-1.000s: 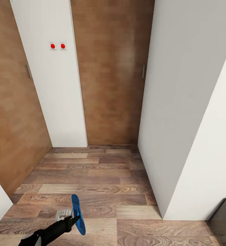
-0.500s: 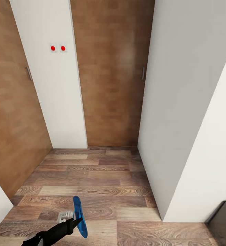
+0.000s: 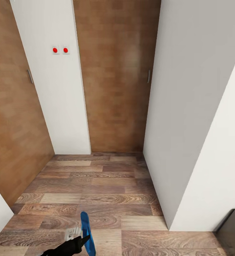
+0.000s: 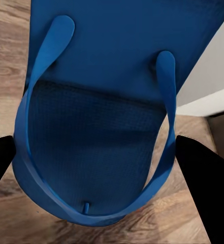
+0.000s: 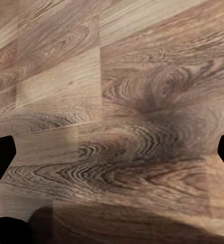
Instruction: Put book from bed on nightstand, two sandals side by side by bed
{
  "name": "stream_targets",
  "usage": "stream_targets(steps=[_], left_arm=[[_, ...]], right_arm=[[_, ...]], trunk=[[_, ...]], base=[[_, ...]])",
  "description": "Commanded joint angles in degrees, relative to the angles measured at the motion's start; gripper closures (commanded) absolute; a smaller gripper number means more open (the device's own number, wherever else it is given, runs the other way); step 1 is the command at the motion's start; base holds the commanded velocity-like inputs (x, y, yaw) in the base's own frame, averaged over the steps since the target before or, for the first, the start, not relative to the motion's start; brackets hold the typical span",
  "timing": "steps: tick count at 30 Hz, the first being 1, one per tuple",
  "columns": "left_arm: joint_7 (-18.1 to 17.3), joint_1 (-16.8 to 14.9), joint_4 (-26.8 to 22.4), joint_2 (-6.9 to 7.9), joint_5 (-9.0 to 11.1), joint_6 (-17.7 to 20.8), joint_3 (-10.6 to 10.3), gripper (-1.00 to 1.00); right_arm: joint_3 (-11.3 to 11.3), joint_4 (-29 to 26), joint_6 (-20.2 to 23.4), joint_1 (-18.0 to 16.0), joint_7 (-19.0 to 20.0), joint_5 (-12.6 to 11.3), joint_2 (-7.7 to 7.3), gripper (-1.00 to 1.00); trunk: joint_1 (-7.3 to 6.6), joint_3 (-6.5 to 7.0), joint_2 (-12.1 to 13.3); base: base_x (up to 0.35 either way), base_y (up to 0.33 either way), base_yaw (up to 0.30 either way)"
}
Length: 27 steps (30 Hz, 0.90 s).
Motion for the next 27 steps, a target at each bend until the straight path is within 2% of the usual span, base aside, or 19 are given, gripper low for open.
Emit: stream_targets(steps=[1,4,7,27], left_arm=[[0.51,-0.06,1.22,-0.07,-0.38,-1.19,0.50,1.00],[1.73,-0.06,2.88,-0.10,-0.87,-4.36,0.49,1.00],[2.13,-0.06,3.45,-0.10,-1.03,-5.54,0.53,1.00],[2.37,-0.06,3.86,-0.19,-0.93,-6.20,0.58,1.00]], right_arm=[[-0.16,0.01,0.39,-0.04,0.26,-0.49,0.00,-1.00],[-0.20,0.07,0.11,-0.03,0.23,-0.53,-0.04,-1.00],[-0.15,0.12,0.04,-0.01,0.24,-0.53,-0.06,-1.00],[-0.16,0.25,0.17,0.04,0.35,-0.56,-0.09,-1.00]], trunk=[[-0.01,-0.05,-0.03],[-0.01,-0.05,-0.03],[-0.01,-0.05,-0.03],[-0.01,-0.05,-0.03]], base=[[0.000,0.000,0.000],[0.000,0.000,0.000],[0.000,0.000,0.000],[0.000,0.000,-0.018]])
